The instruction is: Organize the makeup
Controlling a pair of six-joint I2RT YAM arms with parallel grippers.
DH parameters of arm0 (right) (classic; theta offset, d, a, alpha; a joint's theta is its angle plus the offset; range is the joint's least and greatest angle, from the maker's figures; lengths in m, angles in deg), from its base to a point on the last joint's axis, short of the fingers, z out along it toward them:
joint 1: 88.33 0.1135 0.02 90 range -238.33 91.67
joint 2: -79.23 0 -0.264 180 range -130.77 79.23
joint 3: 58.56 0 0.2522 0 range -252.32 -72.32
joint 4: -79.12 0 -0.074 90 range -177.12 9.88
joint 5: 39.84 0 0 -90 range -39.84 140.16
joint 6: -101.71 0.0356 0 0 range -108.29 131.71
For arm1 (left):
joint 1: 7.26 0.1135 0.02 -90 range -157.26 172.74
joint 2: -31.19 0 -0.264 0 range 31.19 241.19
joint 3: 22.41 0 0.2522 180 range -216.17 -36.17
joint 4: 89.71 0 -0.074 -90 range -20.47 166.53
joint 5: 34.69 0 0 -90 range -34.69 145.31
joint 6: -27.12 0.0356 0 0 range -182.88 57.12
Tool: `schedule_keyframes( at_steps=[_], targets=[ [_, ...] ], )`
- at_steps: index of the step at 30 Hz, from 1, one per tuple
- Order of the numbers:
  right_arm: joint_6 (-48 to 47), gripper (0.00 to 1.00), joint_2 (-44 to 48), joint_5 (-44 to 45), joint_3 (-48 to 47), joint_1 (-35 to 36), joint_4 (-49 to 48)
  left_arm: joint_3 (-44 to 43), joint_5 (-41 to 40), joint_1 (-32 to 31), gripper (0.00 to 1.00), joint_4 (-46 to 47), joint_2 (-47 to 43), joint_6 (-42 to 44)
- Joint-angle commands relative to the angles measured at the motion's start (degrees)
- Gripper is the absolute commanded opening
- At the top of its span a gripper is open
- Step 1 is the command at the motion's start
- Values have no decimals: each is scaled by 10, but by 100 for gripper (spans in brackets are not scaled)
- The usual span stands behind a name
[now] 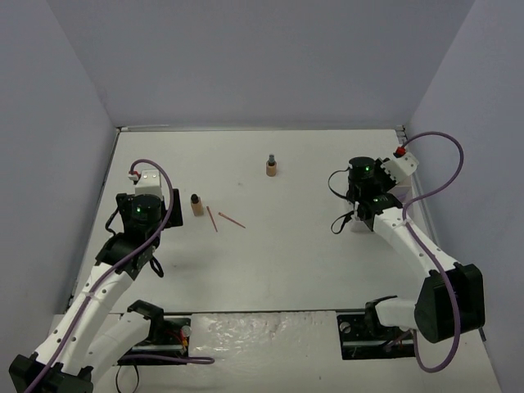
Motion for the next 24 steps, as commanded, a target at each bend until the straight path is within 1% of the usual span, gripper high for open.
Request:
schedule_keyframes(
  at_steps=[1, 14, 22, 24],
  targets=[
    [29, 0, -21, 92, -10, -19, -61, -20, -5, 2, 97, 26, 2, 8],
    [75, 0, -89, 134, 0, -24, -62, -18, -4, 2, 97, 28, 5, 9],
    [88, 6, -114, 136, 3, -24, -62, -18, -2, 3, 97, 31, 6, 10],
    [90, 10, -117, 131, 6, -23, -62, -18, -1, 2, 97, 31, 6, 10]
  ],
)
